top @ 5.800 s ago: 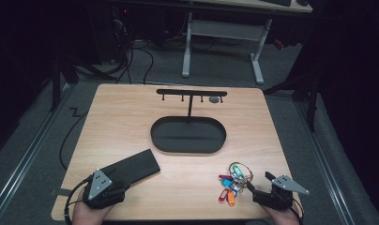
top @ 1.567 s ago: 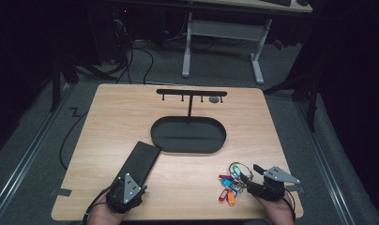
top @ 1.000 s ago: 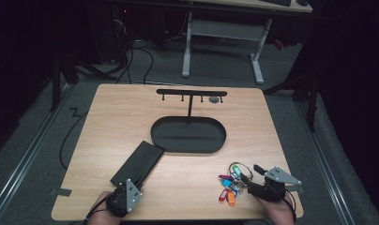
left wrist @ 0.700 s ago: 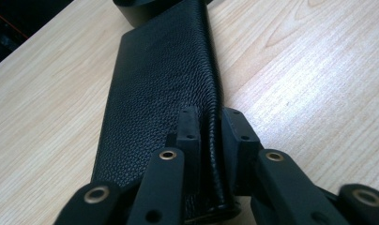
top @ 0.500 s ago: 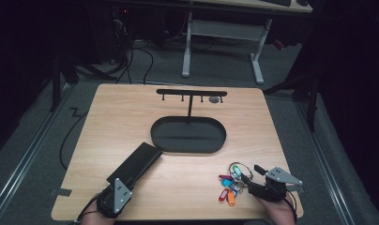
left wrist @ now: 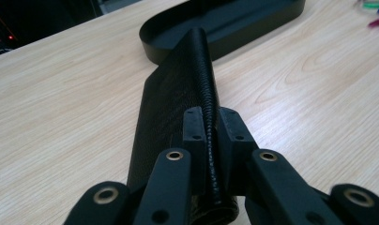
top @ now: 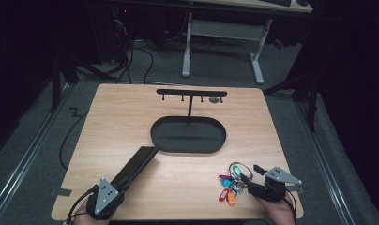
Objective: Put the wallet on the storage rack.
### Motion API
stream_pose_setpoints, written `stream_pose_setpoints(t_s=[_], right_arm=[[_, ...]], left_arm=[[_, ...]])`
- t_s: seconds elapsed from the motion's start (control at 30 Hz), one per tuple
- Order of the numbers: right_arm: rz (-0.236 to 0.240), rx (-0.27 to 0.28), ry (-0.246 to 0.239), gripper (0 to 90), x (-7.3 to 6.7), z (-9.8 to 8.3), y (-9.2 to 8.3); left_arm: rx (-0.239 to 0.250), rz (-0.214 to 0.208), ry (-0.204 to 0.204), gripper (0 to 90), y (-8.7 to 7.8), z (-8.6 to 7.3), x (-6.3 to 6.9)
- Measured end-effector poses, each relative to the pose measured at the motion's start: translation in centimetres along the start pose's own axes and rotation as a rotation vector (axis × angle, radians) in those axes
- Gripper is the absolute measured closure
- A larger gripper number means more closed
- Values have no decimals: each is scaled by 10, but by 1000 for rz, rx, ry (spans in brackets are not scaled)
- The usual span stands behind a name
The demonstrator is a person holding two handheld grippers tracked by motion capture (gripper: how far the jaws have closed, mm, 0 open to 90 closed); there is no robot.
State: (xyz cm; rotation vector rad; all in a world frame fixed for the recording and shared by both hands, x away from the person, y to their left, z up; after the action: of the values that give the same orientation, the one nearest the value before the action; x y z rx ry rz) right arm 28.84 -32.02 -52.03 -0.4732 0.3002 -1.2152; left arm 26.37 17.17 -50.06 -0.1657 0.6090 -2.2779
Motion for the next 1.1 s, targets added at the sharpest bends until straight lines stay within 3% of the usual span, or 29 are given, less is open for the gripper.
stream_pose_setpoints(t_s=[0.17, 0.23, 0.6, 0.7, 1.1], right_arm=[[1, 0, 0, 325, 0, 0, 0], [1, 0, 1, 325, 0, 0, 0], [2, -9, 4, 325, 0, -1, 1], [2, -11, 4, 325, -1, -1, 1], [3, -7, 2, 325, -2, 0, 0]], left_arm=[[35, -28, -39, 831, -4, 3, 0], [62, -50, -73, 832, -7, 5, -1], [111, -81, -95, 835, -14, 10, 2], [119, -79, -95, 836, -15, 11, 2], [158, -55, -172, 837, -23, 4, -18]])
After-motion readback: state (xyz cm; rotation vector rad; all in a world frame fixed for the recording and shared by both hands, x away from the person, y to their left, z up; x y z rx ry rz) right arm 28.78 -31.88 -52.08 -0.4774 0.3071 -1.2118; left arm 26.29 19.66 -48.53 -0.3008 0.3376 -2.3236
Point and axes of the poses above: each handheld gripper's, and its own axes: y roughly forward along the jaws, z roughly out of its top, x roughly to its right, the point moved 2 cm from there along y, roughly forward along the jaws, and after that the axes turned 8 degrees about -z, right-handed, at the moved point
